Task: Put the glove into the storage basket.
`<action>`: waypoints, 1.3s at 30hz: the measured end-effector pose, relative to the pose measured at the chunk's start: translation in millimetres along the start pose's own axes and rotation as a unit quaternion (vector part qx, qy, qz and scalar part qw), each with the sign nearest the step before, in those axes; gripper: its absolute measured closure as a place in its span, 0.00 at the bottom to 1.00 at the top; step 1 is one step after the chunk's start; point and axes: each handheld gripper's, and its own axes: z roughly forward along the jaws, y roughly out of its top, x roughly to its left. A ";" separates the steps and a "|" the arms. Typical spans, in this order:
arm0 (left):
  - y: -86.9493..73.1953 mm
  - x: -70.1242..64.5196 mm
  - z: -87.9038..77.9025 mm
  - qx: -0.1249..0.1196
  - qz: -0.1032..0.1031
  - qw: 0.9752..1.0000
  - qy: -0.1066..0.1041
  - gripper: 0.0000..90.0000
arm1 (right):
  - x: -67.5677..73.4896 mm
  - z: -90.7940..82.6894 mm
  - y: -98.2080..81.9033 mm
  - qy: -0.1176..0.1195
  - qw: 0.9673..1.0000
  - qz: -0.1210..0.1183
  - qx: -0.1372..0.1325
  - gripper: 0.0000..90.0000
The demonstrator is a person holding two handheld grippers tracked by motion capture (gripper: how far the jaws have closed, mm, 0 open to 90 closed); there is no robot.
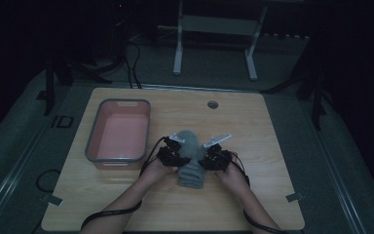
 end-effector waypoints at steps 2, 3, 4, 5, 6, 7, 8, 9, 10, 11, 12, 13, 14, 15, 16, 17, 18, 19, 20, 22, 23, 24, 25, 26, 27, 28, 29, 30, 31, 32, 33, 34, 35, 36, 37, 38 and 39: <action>-1.7 -0.8 -1.1 -0.008 0.003 1.000 0.002 0.85 | 2.6 -0.4 -2.6 -0.009 1.000 -0.003 -0.013 0.87; -3.0 -1.4 -1.7 -0.015 0.004 1.000 0.002 0.86 | 3.4 -1.1 -4.3 -0.013 1.000 -0.002 -0.019 0.88; -4.4 -2.0 -2.5 -0.021 0.003 1.000 0.003 0.86 | 4.0 -1.9 -5.5 -0.013 1.000 0.003 -0.023 0.88; -5.2 -3.1 -3.2 -0.027 0.001 1.000 0.003 0.86 | 4.4 -3.0 -6.1 -0.014 1.000 0.004 -0.028 0.89; -5.6 -5.2 -4.3 -0.031 0.002 0.999 0.007 0.86 | 4.9 -4.5 -5.7 -0.013 1.000 0.007 -0.026 0.89; -5.1 -7.4 -5.5 -0.032 0.005 0.999 0.012 0.87 | 6.0 -6.3 -4.6 -0.016 0.999 0.009 -0.026 0.90; -4.1 -9.3 -7.3 -0.032 0.009 0.999 0.015 0.87 | 7.4 -7.8 -3.3 -0.020 0.999 0.006 -0.024 0.90; -3.1 -10.8 -9.4 -0.033 0.010 0.999 0.015 0.87 | 8.9 -9.4 -2.1 -0.023 0.999 0.003 -0.026 0.90; -2.1 -11.6 -11.7 -0.031 0.013 0.999 0.013 0.87 | 9.6 -11.4 -1.2 -0.021 0.999 0.003 -0.026 0.91; -2.1 -11.6 -11.7 -0.031 0.013 0.999 0.013 0.88 | 9.6 -11.4 -1.2 -0.021 0.999 0.003 -0.026 0.91; -0.7 -13.4 -15.7 -0.031 0.017 0.999 0.012 0.88 | 10.1 -13.1 -0.4 -0.019 0.999 0.002 -0.027 0.91; 1.0 -15.4 -19.7 -0.033 0.017 0.999 0.009 0.88 | 11.7 -18.3 1.2 -0.015 0.999 0.001 -0.031 0.91; 1.0 -15.4 -19.7 -0.033 0.017 0.999 0.009 0.88 | 11.7 -18.3 1.2 -0.015 0.999 0.001 -0.031 0.91; 4.0 -16.8 -25.2 -0.035 0.018 0.999 0.005 0.88 | 14.3 -23.9 3.3 -0.016 0.999 -0.003 -0.038 0.91; 5.8 -17.7 -28.4 -0.038 0.020 0.999 0.006 0.88 | 15.2 -26.0 4.3 -0.016 0.999 -0.003 -0.041 0.91; 7.7 -18.7 -31.5 -0.040 0.021 0.999 0.006 0.88 | 16.1 -29.0 5.9 -0.016 0.999 -0.003 -0.045 0.91; 9.9 -19.6 -34.5 -0.042 0.022 0.999 0.005 0.88 | 17.2 -32.1 7.9 -0.017 0.999 -0.004 -0.048 0.91; 9.9 -19.6 -34.5 -0.042 0.022 0.999 0.005 0.88 | 17.2 -32.1 7.9 -0.017 0.999 -0.004 -0.048 0.91; 14.4 -22.0 -40.8 -0.046 0.028 0.999 0.008 0.88 | 20.1 -39.1 13.6 -0.021 0.998 -0.004 -0.052 0.91; 17.5 -23.6 -44.8 -0.049 0.032 0.998 0.011 0.88 | 21.0 -41.4 15.7 -0.024 0.998 -0.006 -0.052 0.91; 19.3 -24.5 -47.0 -0.051 0.032 0.998 0.012 0.88 | 24.0 -47.5 21.0 -0.031 0.998 -0.008 -0.057 0.91; 22.6 -25.2 -50.8 -0.052 0.034 0.998 0.010 0.88 | 25.9 -51.4 24.2 -0.035 0.998 -0.010 -0.058 0.91; 24.5 -25.4 -53.1 -0.054 0.035 0.998 0.009 0.88 | 25.9 -51.4 24.2 -0.035 0.998 -0.010 -0.058 0.91; 27.0 -26.1 -56.1 -0.057 0.035 0.998 0.008 0.88 | 26.6 -54.0 26.0 -0.036 0.997 -0.010 -0.061 0.91; 32.4 -27.4 -62.5 -0.060 0.038 0.997 0.007 0.88 | 27.8 -61.6 31.3 -0.037 0.997 -0.014 -0.070 0.91; 32.4 -27.4 -62.5 -0.060 0.038 0.997 0.007 0.88 | 28.1 -64.2 33.0 -0.036 0.997 -0.011 -0.073 0.91; 35.4 -28.2 -66.1 -0.061 0.040 0.997 0.007 0.88 | 28.1 -64.2 33.0 -0.036 0.997 -0.011 -0.073 0.91; 41.8 -29.4 -73.4 -0.066 0.044 0.997 0.008 0.88 | 29.0 -72.3 38.5 -0.035 0.996 -0.013 -0.084 0.91; 45.2 -30.4 -77.1 -0.068 0.047 0.997 0.009 0.88 | 29.7 -75.0 40.6 -0.035 0.995 -0.014 -0.087 0.91; 45.2 -30.4 -77.1 -0.068 0.047 0.997 0.009 0.88 | 29.7 -75.0 40.6 -0.035 0.995 -0.014 -0.087 0.91; 49.3 -31.3 -81.7 -0.070 0.053 0.996 0.011 0.88 | 30.7 -78.6 43.6 -0.039 0.995 -0.018 -0.091 0.91; 54.4 -32.6 -87.3 -0.072 0.059 0.995 0.015 0.88 | 32.5 -84.5 49.4 -0.042 0.994 -0.021 -0.098 0.91; 56.8 -32.6 -89.9 -0.074 0.060 0.995 0.015 0.88 | 33.1 -87.1 52.2 -0.044 0.994 -0.021 -0.101 0.91; 56.8 -32.6 -89.9 -0.074 0.060 0.995 0.015 0.88 | 33.6 -89.1 55.0 -0.045 0.993 -0.022 -0.103 0.91; 58.9 -32.4 -92.4 -0.075 0.061 0.995 0.016 0.88 | 33.6 -89.1 55.0 -0.045 0.993 -0.022 -0.103 0.91; 61.5 -31.9 -95.3 -0.077 0.062 0.995 0.017 0.88 | 34.0 -91.1 57.6 -0.045 0.993 -0.024 -0.105 0.91; 62.8 -31.1 -96.9 -0.077 0.063 0.995 0.019 0.88 | 34.7 -93.9 64.0 -0.045 0.993 -0.024 -0.106 0.91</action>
